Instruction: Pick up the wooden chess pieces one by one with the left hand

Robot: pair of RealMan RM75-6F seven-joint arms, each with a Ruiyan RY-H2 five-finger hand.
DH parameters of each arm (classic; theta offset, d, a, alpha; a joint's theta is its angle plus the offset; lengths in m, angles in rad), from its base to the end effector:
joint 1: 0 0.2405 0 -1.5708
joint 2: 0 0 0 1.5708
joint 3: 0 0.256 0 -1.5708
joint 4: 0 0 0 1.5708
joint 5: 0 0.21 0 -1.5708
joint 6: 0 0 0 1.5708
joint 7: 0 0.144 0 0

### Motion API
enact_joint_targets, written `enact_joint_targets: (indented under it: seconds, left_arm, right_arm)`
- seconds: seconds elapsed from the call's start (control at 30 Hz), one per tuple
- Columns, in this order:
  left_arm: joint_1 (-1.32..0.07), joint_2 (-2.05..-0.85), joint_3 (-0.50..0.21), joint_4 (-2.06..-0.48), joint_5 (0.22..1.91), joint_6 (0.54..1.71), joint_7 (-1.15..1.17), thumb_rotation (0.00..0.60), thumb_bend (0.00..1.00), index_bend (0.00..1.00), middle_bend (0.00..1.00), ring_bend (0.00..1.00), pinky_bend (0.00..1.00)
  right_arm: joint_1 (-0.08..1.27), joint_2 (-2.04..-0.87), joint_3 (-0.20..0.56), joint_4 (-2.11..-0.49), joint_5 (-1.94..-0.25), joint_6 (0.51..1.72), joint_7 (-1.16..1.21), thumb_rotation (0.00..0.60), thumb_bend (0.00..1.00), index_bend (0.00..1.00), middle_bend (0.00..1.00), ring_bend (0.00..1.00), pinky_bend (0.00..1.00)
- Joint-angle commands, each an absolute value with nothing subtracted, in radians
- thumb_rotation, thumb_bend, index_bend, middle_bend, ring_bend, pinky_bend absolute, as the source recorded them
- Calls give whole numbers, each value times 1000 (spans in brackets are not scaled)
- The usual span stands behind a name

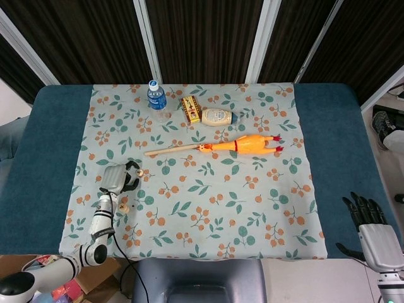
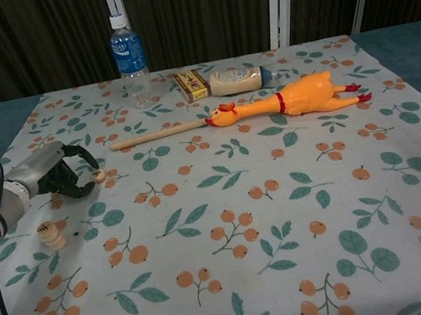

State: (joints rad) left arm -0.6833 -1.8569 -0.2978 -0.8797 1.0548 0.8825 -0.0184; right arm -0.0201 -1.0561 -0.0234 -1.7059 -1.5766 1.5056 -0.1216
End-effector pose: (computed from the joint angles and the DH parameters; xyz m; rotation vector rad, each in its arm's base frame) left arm -0.2349 0.3851 -0.0516 -1.4223 -1.2784 -0.9359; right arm -0.3077 -0.1324 0.1596 1.4510 -0.9085 0.7676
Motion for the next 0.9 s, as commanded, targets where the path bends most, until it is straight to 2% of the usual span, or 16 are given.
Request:
enact_joint_targets:
  seconds: [0.03, 0.9]
  left_arm:
    - [-690, -1871, -300, -858, 1056, 877, -21, 600, 401, 385, 1000, 1000, 1000]
    - [-699, -1904, -311, -798, 1071, 863, -57, 600, 398, 447, 1000, 1000, 1000]
  right_arm:
    - [-21, -1055, -23, -1706, -1577, 1509, -118, 600, 133, 0, 0, 0, 0]
    - [-23, -1057, -23, -1706, -1577, 1510, -122, 600, 133, 0, 0, 0, 0]
